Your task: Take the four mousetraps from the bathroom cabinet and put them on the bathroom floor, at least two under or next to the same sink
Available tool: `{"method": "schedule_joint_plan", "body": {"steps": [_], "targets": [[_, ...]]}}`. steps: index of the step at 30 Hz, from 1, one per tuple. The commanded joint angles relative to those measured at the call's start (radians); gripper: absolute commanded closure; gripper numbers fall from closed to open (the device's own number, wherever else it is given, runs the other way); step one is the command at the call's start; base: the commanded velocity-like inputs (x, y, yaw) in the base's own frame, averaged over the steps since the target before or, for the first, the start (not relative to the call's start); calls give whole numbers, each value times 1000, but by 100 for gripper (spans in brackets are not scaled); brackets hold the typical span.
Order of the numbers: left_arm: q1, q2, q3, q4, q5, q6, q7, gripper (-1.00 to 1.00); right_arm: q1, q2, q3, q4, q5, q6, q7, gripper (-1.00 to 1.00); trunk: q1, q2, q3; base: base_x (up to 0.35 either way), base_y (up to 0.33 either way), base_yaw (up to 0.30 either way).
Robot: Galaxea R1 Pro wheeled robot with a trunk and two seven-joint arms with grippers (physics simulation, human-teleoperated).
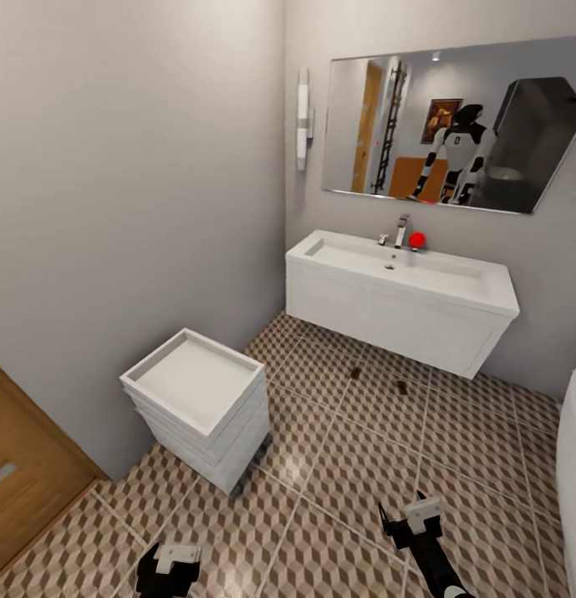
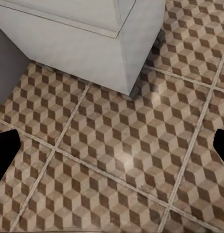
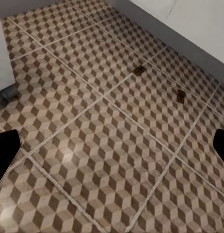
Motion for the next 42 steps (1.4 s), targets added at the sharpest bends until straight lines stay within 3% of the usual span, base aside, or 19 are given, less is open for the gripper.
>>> {"method": "schedule_joint_plan", "body": {"steps": [1,42], "targets": [[-2,-1,-8,4,6,-5,2,-100,-1,0,-4,1,11,-2,-7,-100,1,-2,-2,0,0,255],[-2,-1,-8,4,6,-2,2,-100,-1,11,-4,1,11,-2,-8,-100,1,-2,-2,0,0,255]]}}
